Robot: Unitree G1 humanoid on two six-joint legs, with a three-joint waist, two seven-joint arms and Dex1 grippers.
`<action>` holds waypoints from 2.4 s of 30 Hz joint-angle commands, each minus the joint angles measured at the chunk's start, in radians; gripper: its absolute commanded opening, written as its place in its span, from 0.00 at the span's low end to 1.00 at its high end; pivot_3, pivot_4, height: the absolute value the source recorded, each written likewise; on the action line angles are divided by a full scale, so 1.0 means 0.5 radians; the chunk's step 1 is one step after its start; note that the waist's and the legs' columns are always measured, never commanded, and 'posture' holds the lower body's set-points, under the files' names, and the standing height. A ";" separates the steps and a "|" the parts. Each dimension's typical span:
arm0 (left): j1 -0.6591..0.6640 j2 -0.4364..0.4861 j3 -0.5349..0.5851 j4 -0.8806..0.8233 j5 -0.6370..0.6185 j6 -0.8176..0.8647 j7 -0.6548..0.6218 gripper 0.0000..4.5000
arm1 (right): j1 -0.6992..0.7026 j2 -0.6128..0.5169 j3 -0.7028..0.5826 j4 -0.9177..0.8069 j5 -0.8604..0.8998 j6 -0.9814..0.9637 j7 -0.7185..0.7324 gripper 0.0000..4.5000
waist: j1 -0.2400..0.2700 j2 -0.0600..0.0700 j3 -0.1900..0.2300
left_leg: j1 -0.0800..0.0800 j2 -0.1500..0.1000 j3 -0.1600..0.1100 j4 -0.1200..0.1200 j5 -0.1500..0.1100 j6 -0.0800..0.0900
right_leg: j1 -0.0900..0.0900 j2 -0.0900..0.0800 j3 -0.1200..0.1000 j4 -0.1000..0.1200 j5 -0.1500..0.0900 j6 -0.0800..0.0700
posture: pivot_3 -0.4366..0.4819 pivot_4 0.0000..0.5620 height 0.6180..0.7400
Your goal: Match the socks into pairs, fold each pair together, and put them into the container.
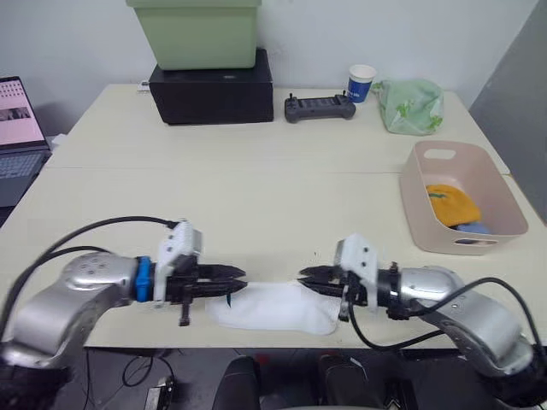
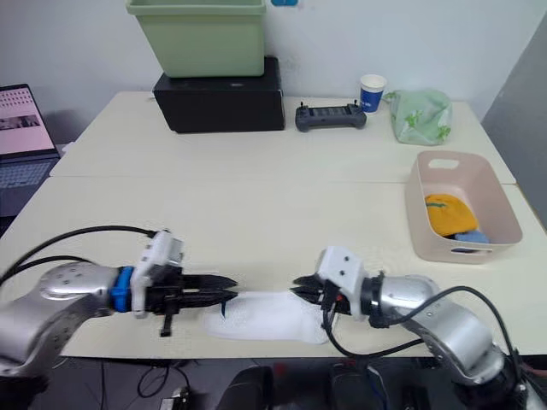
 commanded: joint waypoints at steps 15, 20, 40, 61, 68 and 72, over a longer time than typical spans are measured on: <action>0.201 -0.016 -0.248 0.425 0.580 -0.624 -0.022 0.01 | 0.400 -0.312 0.042 0.301 -0.435 -0.521 0.247 0.00 | 0.016 -0.001 -0.003 | 0.018 0.000 0.000 -0.001 0.000 0.000 | 0.017 -0.003 0.000 0.001 -0.002 0.003 | 0.48 0.27 0.96; 0.090 -0.062 -0.148 0.354 0.436 -0.739 -0.102 0.01 | 0.360 -0.290 -0.134 0.013 -0.266 -0.423 0.237 0.00 | 0.018 -0.001 0.000 | 0.029 0.000 -0.001 -0.002 -0.001 0.001 | 0.033 -0.003 -0.002 -0.005 -0.004 0.000 | 0.48 0.27 0.96; 0.059 -0.214 -0.348 0.702 0.786 -1.152 -0.096 0.01 | 0.223 -0.142 -0.115 0.328 -0.498 -0.165 0.090 0.00 | 0.035 -0.003 0.002 | 0.028 -0.001 -0.002 -0.002 -0.001 0.001 | 0.033 -0.004 -0.003 -0.003 -0.004 0.000 | 0.48 0.27 0.96; -0.047 -0.204 -0.394 0.563 0.763 -1.033 -0.219 0.00 | 0.556 -0.085 -0.652 -0.175 0.150 0.401 -0.121 0.91 | 0.032 -0.001 0.004 | 0.030 0.001 -0.002 -0.002 -0.001 0.001 | 0.036 -0.001 -0.007 -0.006 -0.004 0.000 | 0.48 0.27 0.96; -0.033 -0.201 -0.374 0.559 0.762 -1.024 -0.193 0.00 | 0.531 -0.078 -0.295 -0.116 -0.069 0.336 -0.218 0.95 | 0.027 -0.001 0.002 | 0.030 0.001 -0.003 -0.002 -0.001 0.001 | 0.036 0.000 -0.005 -0.006 -0.004 0.000 | 0.48 0.27 0.96; -0.021 -0.198 -0.367 0.537 0.752 -1.004 -0.182 0.00 | 0.500 -0.125 -0.183 -0.153 -0.184 0.231 -0.200 0.71 | 0.027 -0.002 0.002 | 0.031 0.001 -0.003 -0.002 -0.001 0.001 | 0.036 0.000 -0.004 -0.006 -0.004 0.000 | 0.48 0.27 0.96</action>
